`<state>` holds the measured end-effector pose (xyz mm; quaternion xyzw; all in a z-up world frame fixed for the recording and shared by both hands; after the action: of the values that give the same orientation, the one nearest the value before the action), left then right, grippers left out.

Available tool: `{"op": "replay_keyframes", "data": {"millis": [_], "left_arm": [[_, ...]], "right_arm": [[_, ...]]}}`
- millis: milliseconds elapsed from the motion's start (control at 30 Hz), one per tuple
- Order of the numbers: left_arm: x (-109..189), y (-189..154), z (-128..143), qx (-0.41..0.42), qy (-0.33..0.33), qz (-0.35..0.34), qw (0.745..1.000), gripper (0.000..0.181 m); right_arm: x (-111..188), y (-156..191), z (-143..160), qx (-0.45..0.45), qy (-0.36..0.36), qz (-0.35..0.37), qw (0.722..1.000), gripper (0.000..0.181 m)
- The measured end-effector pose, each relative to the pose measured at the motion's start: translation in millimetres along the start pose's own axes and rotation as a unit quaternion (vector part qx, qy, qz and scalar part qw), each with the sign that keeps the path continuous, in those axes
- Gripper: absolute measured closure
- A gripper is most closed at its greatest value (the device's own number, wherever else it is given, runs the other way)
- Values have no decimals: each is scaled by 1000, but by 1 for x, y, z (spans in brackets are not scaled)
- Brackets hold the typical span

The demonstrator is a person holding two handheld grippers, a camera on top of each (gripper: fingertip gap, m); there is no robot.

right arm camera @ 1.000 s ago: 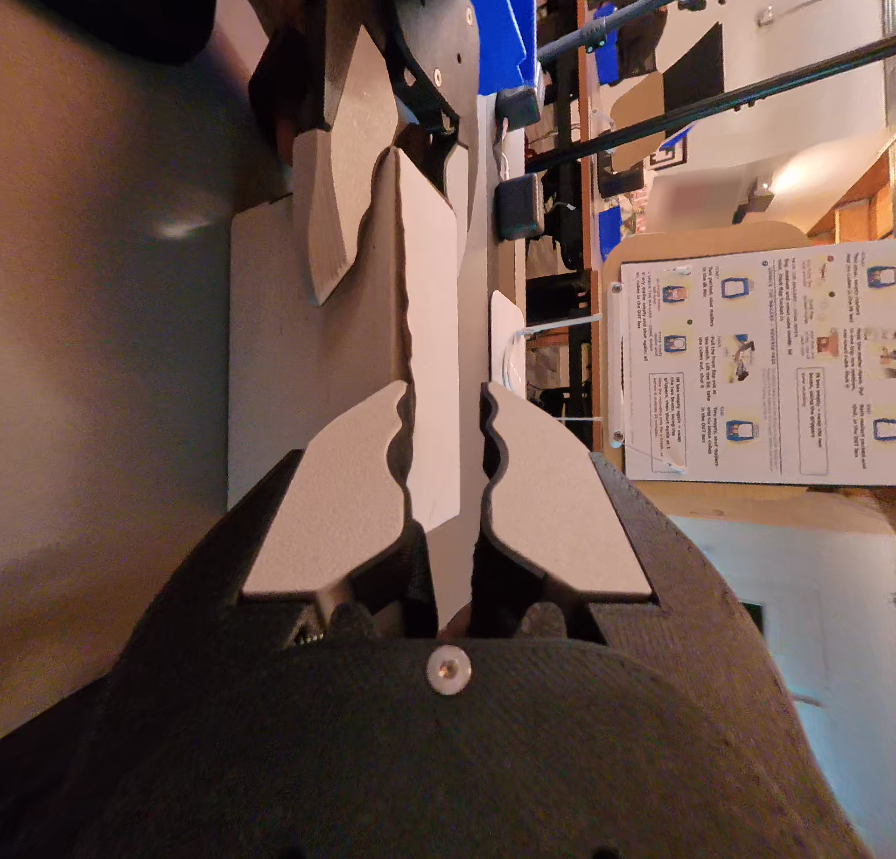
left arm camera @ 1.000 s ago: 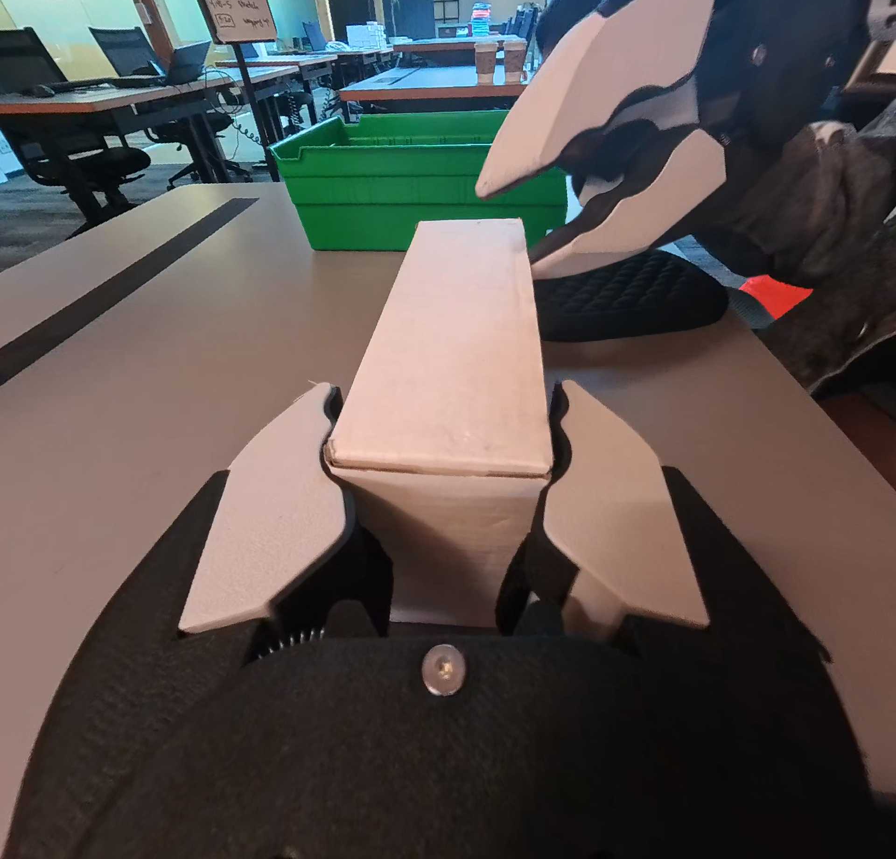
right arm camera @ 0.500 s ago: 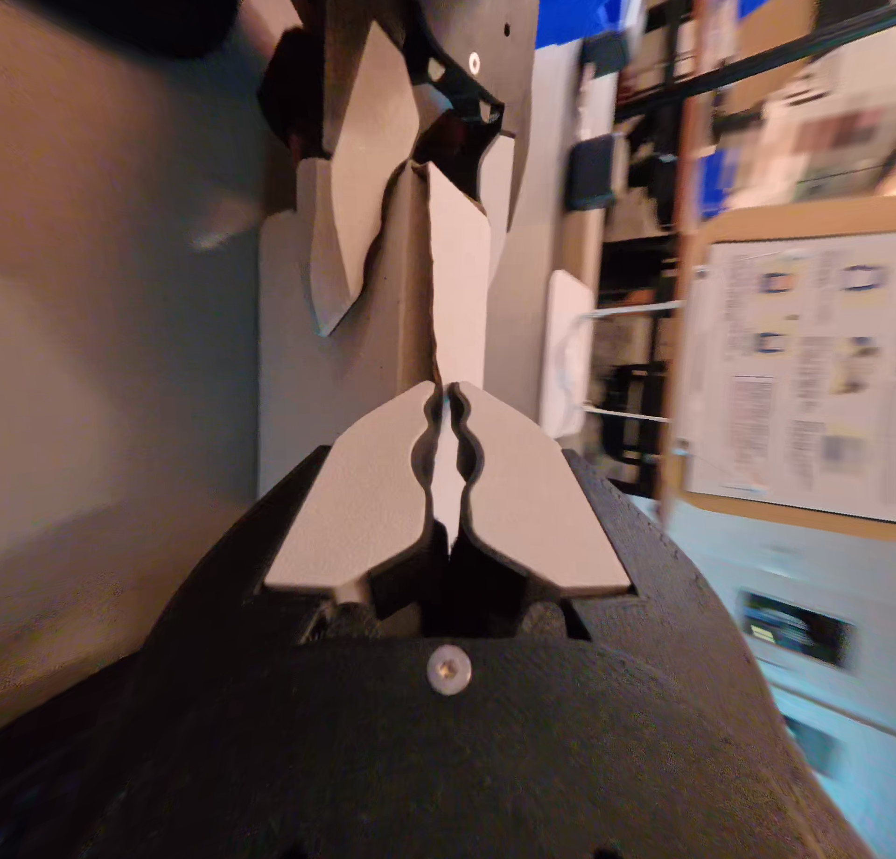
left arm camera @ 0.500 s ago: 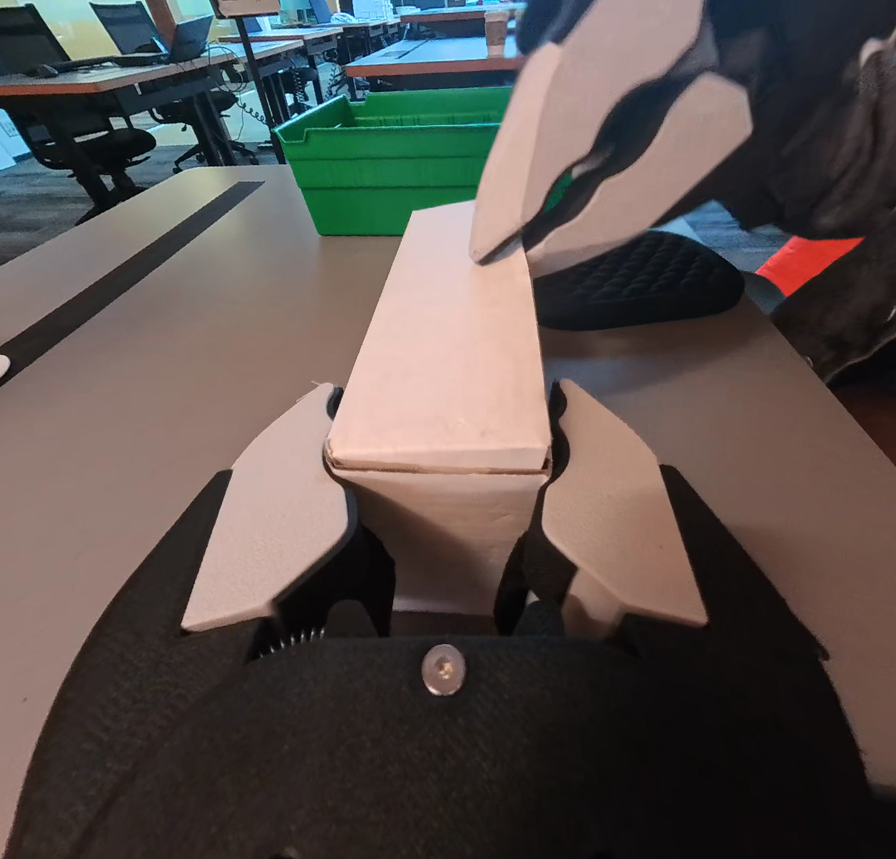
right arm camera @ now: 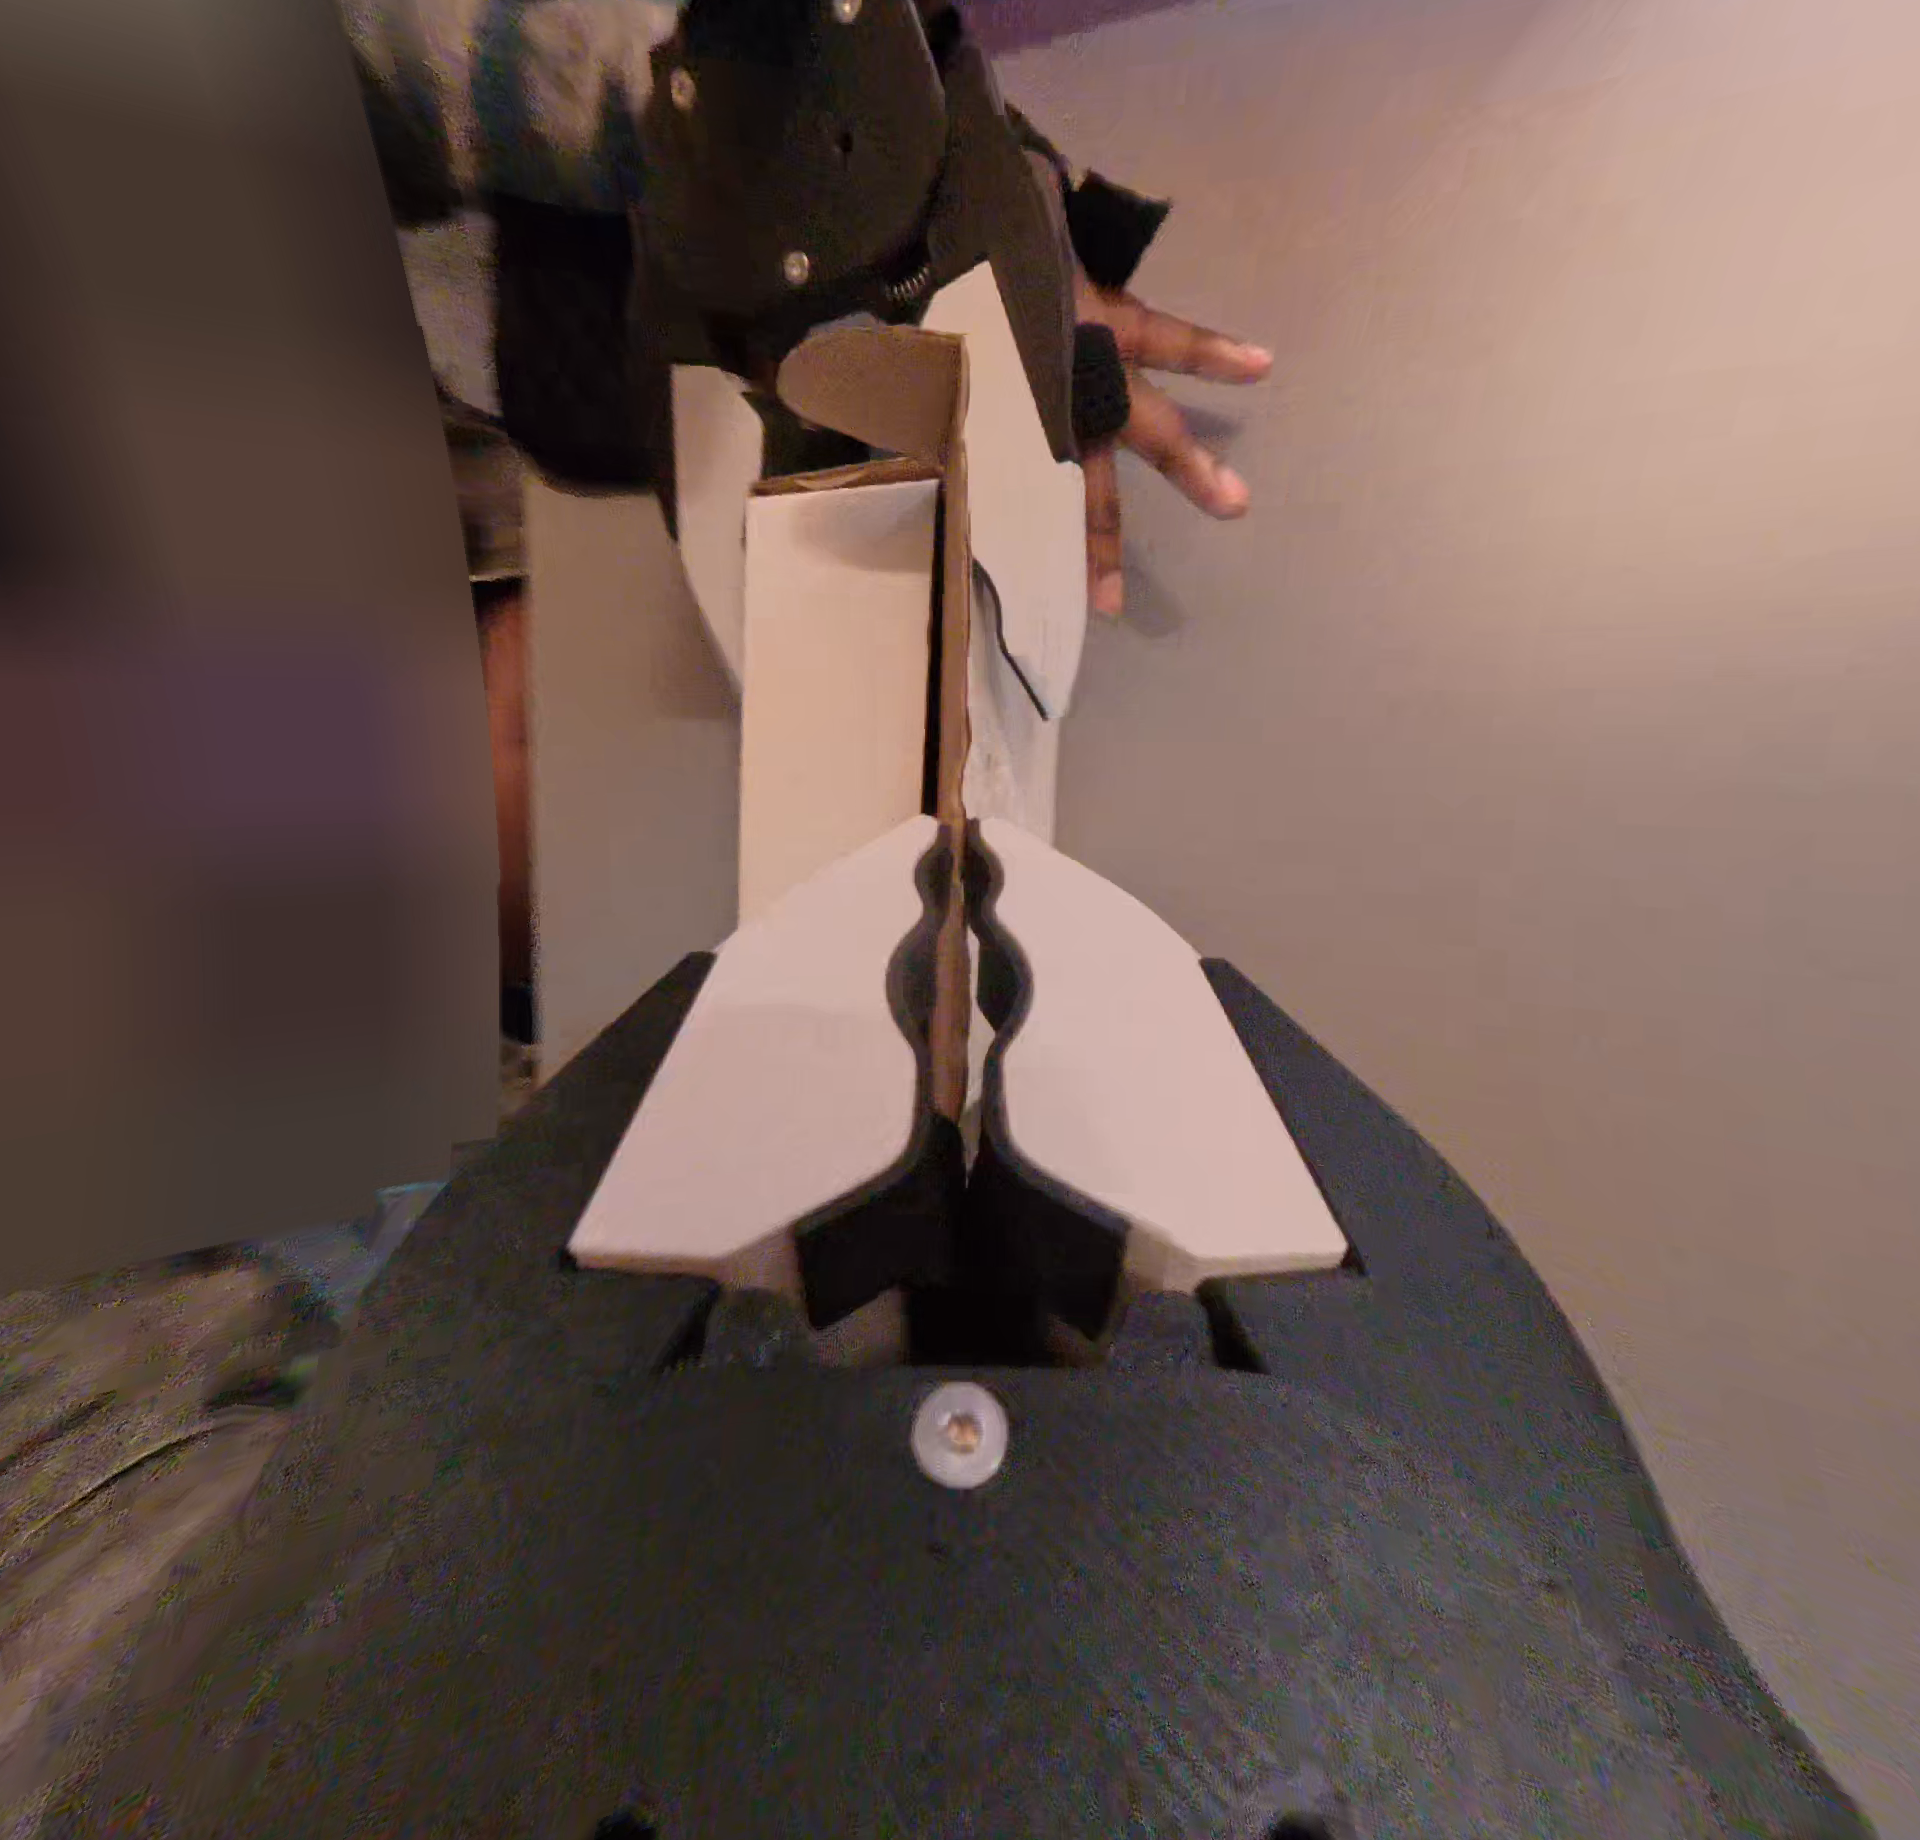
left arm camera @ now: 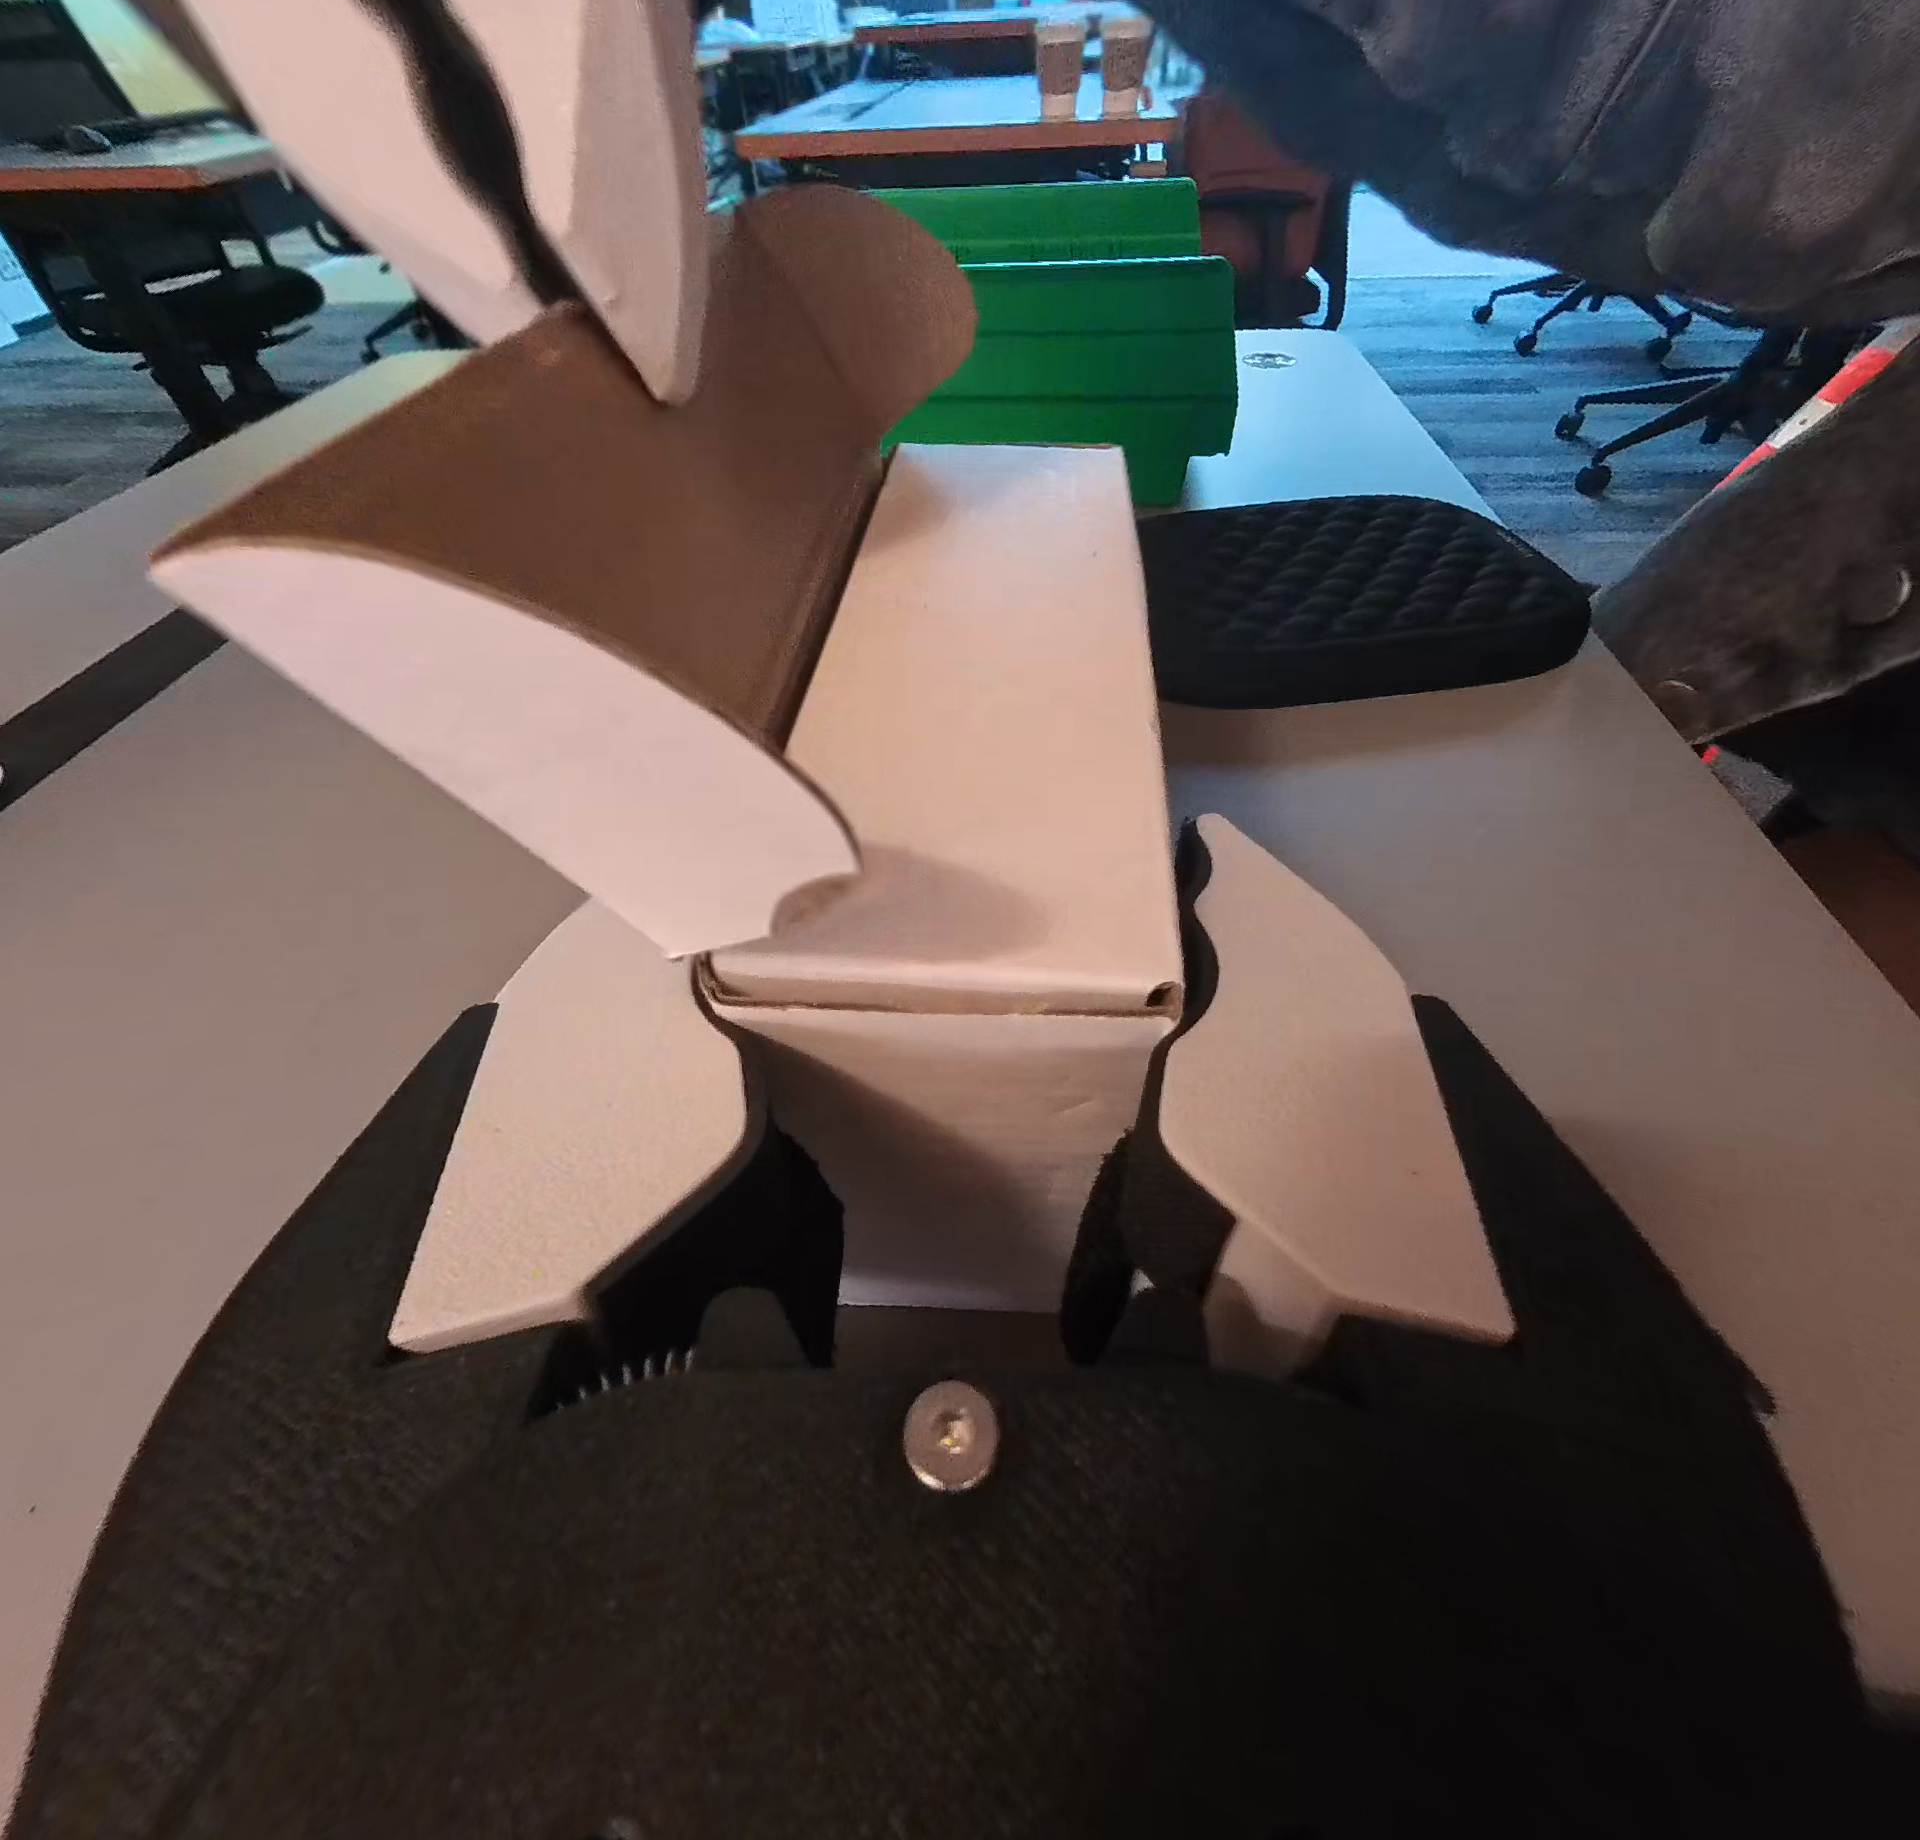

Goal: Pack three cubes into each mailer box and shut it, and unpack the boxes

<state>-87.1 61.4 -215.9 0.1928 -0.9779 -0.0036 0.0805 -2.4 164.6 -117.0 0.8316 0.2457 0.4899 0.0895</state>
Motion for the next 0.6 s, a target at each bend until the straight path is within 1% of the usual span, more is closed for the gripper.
{"op": "replay_keyframes", "data": {"millis": [67, 133, 200, 233, 267, 333, 367, 400, 500, 533, 567, 600], "left_arm": [[0, 0, 0, 1, -3, 2, 1000, 101], [0, 1, 0, 5, -5, 2, 1000, 100], [0, 0, 0, 9, -10, -1, 1000, 100], [1, 0, 0, 6, -8, -2, 1000, 98], [3, 0, 0, -4, -3, -6, 1000, 88], [12, 3, -7, -17, 11, -36, 999, 61], [20, 4, -13, -24, 20, -54, 998, 53], [31, 5, -21, -37, 31, -77, 996, 50], [70, 3, -58, -90, 54, -175, 979, 47], [81, -2, -72, -116, 57, -207, 970, 48], [89, -9, -85, -144, 67, -237, 959, 53], [92, -18, -96, -166, 88, -248, 950, 64]], "right_arm": [[-2, -16, 3, -46, -11, -63, 997, 179], [-4, -26, 7, -66, -24, -107, 992, 179], [-4, -29, 8, -64, -37, -127, 989, 179], [-4, -29, 7, -59, -41, -126, 989, 179], [-4, -28, 6, -54, -41, -123, 990, 179], [-2, -24, 4, -44, -42, -110, 992, 179], [-1, -24, 3, -43, -41, -101, 993, 180], [0, -24, 3, -44, -40, -92, 994, 180], [0, -21, 3, -48, -37, -86, 994, 180], [0, -20, 3, -49, -34, -85, 995, 180], [0, -18, 3, -49, -32, -82, 995, 180], [0, -17, 2, -49, -29, -78, 995, 180]]}}
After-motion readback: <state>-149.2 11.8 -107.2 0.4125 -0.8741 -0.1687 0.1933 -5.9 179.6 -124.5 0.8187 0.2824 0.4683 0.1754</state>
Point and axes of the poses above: each gripper's, where its closed fingertips meet, x back along the fingers, z out of its underside, y = z × x across the jaws, the point moved 7 cm from there along x, back along the fingers, and after that the axes turned 5 degrees about -y, right-handed, at the moved point
